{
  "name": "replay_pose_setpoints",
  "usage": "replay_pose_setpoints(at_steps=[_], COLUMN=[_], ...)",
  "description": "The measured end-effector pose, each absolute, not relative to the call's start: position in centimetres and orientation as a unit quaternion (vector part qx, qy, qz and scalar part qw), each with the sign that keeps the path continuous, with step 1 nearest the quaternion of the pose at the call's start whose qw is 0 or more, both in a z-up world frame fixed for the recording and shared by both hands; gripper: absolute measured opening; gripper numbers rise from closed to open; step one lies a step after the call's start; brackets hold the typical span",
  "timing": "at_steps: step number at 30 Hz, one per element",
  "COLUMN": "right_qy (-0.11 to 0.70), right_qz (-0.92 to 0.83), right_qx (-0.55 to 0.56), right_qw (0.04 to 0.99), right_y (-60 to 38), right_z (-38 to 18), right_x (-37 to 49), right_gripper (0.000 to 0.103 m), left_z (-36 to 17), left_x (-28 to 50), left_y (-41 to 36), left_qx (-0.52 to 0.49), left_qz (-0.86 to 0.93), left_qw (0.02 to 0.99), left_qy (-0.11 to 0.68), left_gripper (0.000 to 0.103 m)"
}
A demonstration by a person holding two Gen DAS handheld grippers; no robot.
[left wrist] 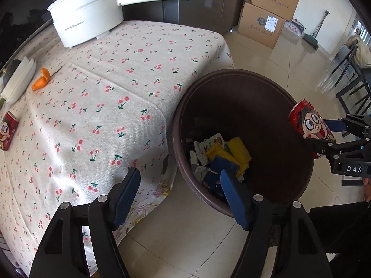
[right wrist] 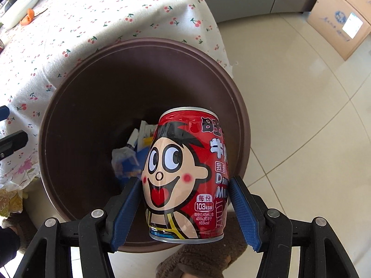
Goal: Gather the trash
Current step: 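Carry the red can and blue box over the bin and open both tools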
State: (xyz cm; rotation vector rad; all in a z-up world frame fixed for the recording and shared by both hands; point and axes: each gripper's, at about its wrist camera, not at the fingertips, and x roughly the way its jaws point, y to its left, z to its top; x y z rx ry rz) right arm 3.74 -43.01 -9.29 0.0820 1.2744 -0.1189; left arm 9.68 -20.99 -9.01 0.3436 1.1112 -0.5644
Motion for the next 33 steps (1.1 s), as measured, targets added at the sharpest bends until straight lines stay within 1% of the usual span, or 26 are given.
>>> replay_pose_setpoints(at_steps=[2, 4, 5, 6, 13, 24, 33], right_qy=[0.592, 0.589, 0.59, 0.591, 0.592, 0.593, 0.588], right_qz=[-0.053, -0.055, -0.054, -0.051, -0.041, -0.027, -0.002], right_qx=[0.038, 0.038, 0.04, 0.042, 0.044, 0.029, 0.011], right_qw=[0.803, 0.805, 0.804, 0.804, 0.804, 0.804, 0.808], right_y=[-42.8, -42.7, -42.6, -42.4, -41.1, -38.3, -34.1], right_z=[-9.2, -9.2, -9.1, -9.0, -8.7, -8.3, -7.4], right_x=[3.9, 3.9, 4.1, 4.2, 4.8, 6.2, 8.1], right_gripper=[0.067, 0.07, 0.081, 0.088, 0.088, 0.089, 0.09], left_z=[-8.7, -8.5, -8.4, -8.3, -7.9, -6.9, -6.5], left_x=[9.8, 10.0, 10.1, 10.2, 10.9, 11.4, 12.0], left_y=[-20.2, -19.4, -19.0, -18.6, -15.1, -10.8, -5.7], left_qx=[0.153, 0.146, 0.143, 0.14, 0.105, 0.082, 0.043], left_qz=[-0.258, -0.253, -0.25, -0.247, -0.223, -0.189, -0.145], left_qw=[0.8, 0.803, 0.804, 0.804, 0.807, 0.82, 0.825], left_qy=[0.519, 0.52, 0.521, 0.522, 0.537, 0.535, 0.544], left_gripper=[0.074, 0.074, 0.074, 0.074, 0.074, 0.074, 0.074])
